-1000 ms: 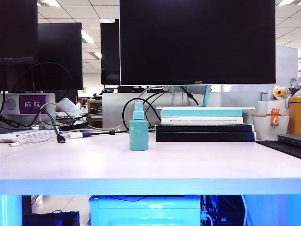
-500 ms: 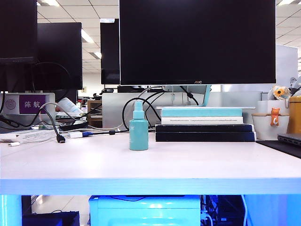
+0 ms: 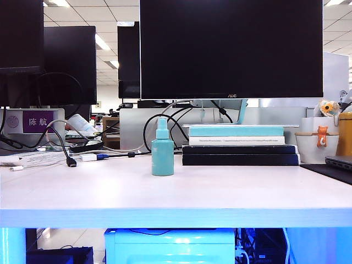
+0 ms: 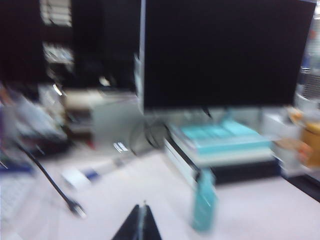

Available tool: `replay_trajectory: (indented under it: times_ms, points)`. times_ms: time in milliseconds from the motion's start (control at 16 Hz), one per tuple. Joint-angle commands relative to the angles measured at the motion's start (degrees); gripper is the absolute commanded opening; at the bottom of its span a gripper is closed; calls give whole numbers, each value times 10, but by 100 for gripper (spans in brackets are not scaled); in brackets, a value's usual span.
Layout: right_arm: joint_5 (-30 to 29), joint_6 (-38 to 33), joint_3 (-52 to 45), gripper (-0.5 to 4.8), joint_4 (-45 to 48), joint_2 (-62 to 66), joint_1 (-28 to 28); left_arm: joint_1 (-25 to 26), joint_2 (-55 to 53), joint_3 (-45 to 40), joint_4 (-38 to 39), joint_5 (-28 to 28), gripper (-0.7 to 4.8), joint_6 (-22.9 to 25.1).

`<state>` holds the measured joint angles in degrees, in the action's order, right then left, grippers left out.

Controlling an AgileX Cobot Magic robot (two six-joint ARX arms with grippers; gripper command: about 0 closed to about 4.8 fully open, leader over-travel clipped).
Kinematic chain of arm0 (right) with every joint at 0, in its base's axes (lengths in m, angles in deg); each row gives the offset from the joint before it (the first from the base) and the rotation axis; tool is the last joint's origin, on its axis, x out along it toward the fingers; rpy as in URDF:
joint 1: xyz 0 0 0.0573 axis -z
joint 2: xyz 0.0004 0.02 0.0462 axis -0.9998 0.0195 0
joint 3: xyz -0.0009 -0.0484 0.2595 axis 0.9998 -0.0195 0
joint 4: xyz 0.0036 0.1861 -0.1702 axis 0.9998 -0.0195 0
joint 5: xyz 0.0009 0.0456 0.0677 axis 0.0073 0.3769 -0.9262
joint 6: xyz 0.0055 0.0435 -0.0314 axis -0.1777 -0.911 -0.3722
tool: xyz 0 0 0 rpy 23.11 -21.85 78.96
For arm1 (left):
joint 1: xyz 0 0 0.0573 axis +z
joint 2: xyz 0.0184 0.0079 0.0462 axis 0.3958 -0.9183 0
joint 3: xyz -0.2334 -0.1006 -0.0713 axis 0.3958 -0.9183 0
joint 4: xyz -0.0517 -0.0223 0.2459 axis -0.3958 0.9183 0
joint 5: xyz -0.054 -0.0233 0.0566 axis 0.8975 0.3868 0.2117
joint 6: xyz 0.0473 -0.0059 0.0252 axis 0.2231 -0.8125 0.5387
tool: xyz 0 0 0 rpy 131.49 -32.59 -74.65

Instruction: Pick up the sprayer with the left hand and remove the lid with the right hand then place it on the table.

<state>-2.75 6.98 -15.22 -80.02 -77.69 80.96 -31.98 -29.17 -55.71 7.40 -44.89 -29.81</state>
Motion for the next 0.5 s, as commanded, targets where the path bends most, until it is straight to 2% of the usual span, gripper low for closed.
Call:
replay_trajectory:
  times_ms: [63, 125, 188, 250, 375, 438, 500]
  points:
    - [38, 8, 75, -6, 23, 61, 0, 0, -136, 86, -8, 2, 60, 49]
    - [39, 4, 130, -6, 37, 137, 0, 0, -236, 129, -36, 52, 209, 60]
    - [16, 4, 180, -5, 37, 209, 0, 0, -332, 157, -91, 115, 361, 90]
    - [-43, 7, 239, -4, 38, 303, 1, 0, -433, 170, -178, 196, 383, 162]
    - [-126, 24, 286, 2, 41, 382, 1, 0, -516, 172, -268, 237, 406, 181]
    - [-189, 45, 324, 2, 42, 445, 1, 1, -587, 174, -319, 258, 410, 190]
    - [-207, 50, 338, 3, 42, 468, 1, 1, -621, 178, -336, 271, 410, 197]
